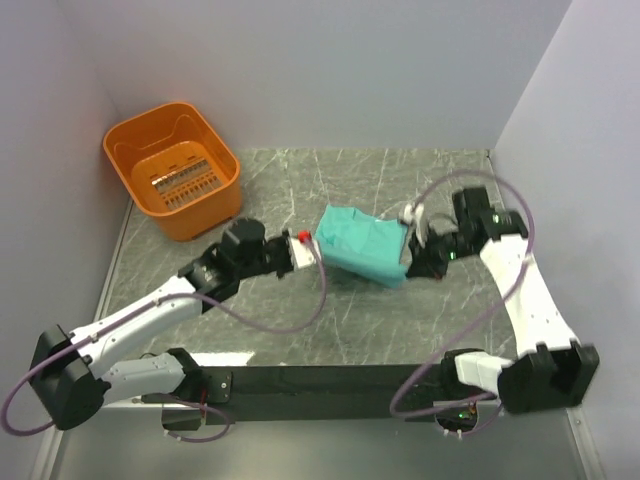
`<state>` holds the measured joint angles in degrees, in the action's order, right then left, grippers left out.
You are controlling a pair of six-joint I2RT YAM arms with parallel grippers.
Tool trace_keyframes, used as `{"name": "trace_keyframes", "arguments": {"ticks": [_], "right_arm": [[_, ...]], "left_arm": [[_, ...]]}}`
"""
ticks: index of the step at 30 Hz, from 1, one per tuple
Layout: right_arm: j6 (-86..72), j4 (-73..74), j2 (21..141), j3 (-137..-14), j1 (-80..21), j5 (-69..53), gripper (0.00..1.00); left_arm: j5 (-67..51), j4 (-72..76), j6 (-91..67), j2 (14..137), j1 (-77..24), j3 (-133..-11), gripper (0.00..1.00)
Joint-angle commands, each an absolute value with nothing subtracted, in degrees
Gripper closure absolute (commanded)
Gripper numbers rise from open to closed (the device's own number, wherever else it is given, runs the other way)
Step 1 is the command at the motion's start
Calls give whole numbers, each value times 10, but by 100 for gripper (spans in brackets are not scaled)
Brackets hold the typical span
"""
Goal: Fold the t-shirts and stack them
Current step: Fold the tshirt
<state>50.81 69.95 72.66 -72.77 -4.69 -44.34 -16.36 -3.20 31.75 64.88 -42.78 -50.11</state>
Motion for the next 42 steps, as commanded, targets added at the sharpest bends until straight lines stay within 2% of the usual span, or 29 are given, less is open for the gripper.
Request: {"name": "trace_keyframes", "arguments": {"ticks": [1,7,12,16,24,30,42], "right_arm": [[568,715,627,-616,-54,-396,100],[640,737,573,-501,-75,-366,100],[628,698,564,-432,-133,-310,100],[606,676,563,-410,-174,-278,100],[596,656,547,-413,-169,-293,100],[591,646,598,-487,-109,-310,100],[587,668,836,-725,-76,-363,100]], "left_arm": [[-188,-48,282,606,-472,-440,99],[-175,-71,232,610,-554,-378,99],[-158,-74,201,628,-612,-370,99],[-142,-73,176,671,-649,-374,99],[-76,-61,147,680,-685,-367,99],[14,-42,197,637,-668,-369,100],[-35,24,305,764,-498,-497,100]]}}
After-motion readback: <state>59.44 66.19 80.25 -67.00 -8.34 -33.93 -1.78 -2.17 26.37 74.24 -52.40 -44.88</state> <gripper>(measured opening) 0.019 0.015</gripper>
